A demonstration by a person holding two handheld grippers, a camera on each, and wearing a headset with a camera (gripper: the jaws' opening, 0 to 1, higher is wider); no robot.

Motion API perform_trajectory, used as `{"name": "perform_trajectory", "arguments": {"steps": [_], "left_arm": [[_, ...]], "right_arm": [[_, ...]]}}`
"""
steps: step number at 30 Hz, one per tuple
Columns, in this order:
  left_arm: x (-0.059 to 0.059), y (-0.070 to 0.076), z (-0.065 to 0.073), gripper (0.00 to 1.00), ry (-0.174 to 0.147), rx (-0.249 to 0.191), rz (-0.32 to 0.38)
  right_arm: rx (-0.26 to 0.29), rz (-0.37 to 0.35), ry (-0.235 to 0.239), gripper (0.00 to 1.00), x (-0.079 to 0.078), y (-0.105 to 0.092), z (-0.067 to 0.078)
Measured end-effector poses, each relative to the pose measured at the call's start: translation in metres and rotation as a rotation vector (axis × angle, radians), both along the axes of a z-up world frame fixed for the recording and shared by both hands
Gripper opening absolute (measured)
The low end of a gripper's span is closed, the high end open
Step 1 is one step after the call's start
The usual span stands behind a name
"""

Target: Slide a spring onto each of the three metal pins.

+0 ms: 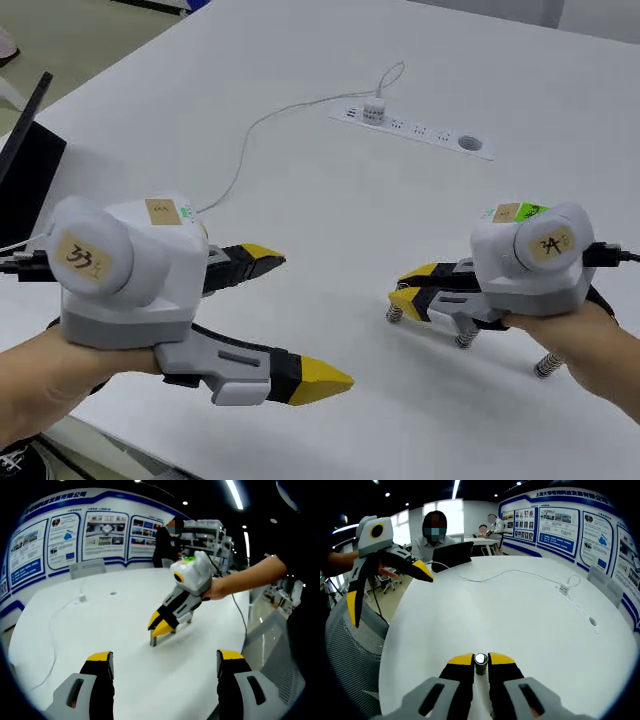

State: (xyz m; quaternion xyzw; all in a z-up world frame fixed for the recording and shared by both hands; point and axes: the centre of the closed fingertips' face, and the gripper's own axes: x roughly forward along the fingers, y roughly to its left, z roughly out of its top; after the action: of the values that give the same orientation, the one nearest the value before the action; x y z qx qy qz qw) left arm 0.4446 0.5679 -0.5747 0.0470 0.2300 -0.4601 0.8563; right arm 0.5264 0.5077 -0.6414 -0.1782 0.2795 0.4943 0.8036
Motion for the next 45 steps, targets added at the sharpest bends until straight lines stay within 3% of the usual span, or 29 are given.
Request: {"name": "perform_trajectory", "arguments": {"steps": [13,20,32,36,45], "left_arm": [[-0.004,0.001,-0.001,0.87,0.01,0.001,-0.001],[-0.003,0.001,0.001,0.88,0.005,-0.002,0.006],[0.004,0.004,0.02,0.89,-0.039,-0.013,0.038],[0.008,0.006,0.026,0.91,-0.061,-0.009,0.061],[0.01,0.008,0.037,0.95,-0.077,-0.027,0.099]], "right_arm": [[-0.01,-0.008,0.008,0.12,-0.001,-0.001,-0.004],[-0.002,-0.032,0.005,0.18,0.0,-0.005,0.002],[0.052,-0.061,-0.022,0.22,-0.005,-0.013,0.028],[0.092,-0.07,-0.074,0.28,-0.005,-0.017,0.046],[0.14,-0.112,-0.119,0.33,-0.01,-0.037,0.072]]}}
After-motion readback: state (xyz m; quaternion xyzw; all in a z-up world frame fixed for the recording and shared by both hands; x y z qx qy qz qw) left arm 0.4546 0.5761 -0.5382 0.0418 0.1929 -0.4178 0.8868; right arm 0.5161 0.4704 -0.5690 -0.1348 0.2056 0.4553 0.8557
